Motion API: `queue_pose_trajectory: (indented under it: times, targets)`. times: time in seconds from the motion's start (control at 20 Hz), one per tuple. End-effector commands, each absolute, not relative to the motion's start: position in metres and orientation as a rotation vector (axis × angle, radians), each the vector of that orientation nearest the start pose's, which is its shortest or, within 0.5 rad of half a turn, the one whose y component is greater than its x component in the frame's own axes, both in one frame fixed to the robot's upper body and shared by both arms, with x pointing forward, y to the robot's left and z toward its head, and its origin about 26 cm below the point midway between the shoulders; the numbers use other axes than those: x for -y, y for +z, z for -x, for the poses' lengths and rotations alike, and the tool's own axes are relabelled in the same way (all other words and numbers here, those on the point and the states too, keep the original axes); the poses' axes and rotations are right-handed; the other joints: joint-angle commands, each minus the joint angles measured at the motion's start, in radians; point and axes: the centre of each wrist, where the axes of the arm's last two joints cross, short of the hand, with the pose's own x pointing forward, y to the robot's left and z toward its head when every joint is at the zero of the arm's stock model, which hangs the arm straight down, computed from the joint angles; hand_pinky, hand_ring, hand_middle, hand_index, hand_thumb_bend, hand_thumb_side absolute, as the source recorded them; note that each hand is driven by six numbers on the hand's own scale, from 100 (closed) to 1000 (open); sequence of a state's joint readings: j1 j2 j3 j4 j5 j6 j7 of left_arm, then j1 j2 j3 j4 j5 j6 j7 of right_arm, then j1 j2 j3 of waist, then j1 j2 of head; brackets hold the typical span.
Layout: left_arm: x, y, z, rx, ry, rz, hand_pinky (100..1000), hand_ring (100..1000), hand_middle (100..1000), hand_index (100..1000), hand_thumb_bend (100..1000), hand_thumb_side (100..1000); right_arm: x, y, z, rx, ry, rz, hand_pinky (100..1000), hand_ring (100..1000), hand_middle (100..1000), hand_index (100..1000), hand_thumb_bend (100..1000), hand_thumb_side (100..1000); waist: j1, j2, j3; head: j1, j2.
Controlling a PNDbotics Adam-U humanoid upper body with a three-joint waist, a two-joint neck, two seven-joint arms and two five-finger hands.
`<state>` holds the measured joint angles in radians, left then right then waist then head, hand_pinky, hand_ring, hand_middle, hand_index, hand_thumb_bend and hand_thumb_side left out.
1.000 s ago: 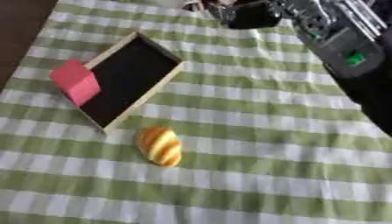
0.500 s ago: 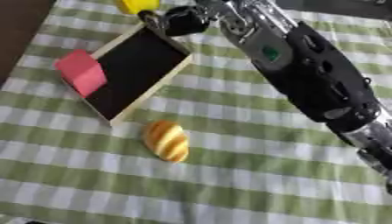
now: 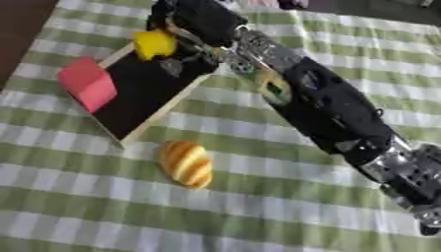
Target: Pick up objects on the table and place them in the box.
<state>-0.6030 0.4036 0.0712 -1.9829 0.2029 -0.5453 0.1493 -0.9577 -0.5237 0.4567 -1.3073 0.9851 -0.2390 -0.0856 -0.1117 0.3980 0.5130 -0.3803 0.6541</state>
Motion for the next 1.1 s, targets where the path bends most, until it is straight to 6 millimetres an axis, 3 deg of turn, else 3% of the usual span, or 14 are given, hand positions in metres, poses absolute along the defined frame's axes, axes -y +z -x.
queue_pose_trajectory:
  times: [0.05, 0.15, 0.25, 0.3, 0.45, 0.6, 0.8, 0.95, 1.1]
  targets:
    - [-0.258, 0.307, -0.308, -3.131, 0.171, -0.134, 708, 777, 716, 835, 100, 390, 0.194, 0.246, -0.438, -2.277, -1.893, -1.462, 759, 656, 518, 537, 100, 299, 0.01, -0.017, 0.0, 0.002, -0.014]
    - [-0.258, 0.306, -0.308, -3.136, 0.168, -0.135, 707, 777, 716, 835, 100, 396, 0.196, 0.242, -0.44, -2.245, -1.937, -1.49, 783, 729, 590, 639, 100, 356, 0.01, -0.017, -0.001, 0.005, -0.014]
    - [-0.258, 0.306, -0.308, -3.139, 0.169, -0.137, 707, 777, 715, 835, 100, 396, 0.199, 0.24, -0.441, -2.183, -2.005, -1.533, 824, 857, 789, 853, 100, 512, 0.01, -0.017, -0.002, 0.01, -0.012]
    - [-0.258, 0.306, -0.308, -3.141, 0.17, -0.137, 707, 777, 714, 835, 100, 398, 0.2, 0.241, -0.441, -2.139, -2.038, -1.558, 871, 916, 852, 912, 121, 584, 0.01, -0.018, -0.002, 0.013, -0.012]
    - [-0.258, 0.305, -0.309, -3.146, 0.17, -0.138, 707, 777, 714, 836, 100, 401, 0.203, 0.248, -0.44, -2.036, -2.119, -1.611, 958, 1000, 928, 963, 205, 651, 0.01, -0.02, -0.005, 0.016, -0.008]
    - [-0.258, 0.304, -0.309, -3.151, 0.172, -0.137, 707, 777, 714, 836, 100, 399, 0.203, 0.26, -0.436, -2.025, -2.122, -1.615, 972, 1000, 908, 959, 240, 664, 0.012, -0.023, -0.007, 0.018, -0.003]
    - [-0.258, 0.303, -0.309, -3.161, 0.173, -0.137, 707, 777, 715, 836, 100, 401, 0.201, 0.277, -0.428, -2.124, -2.043, -1.589, 959, 1000, 893, 955, 216, 561, 0.017, -0.031, -0.013, 0.024, 0.006]
    - [-0.26, 0.301, -0.309, -3.172, 0.169, -0.125, 708, 777, 714, 835, 100, 399, 0.204, 0.293, -0.418, -2.256, -1.952, -1.57, 940, 980, 865, 957, 117, 350, 0.021, -0.042, -0.023, 0.036, 0.016]
    - [-0.262, 0.298, -0.308, -3.186, 0.175, -0.107, 707, 777, 715, 835, 100, 399, 0.208, 0.313, -0.4, -2.457, -1.845, -1.486, 926, 973, 840, 946, 100, 154, 0.026, -0.054, -0.039, 0.053, 0.024]
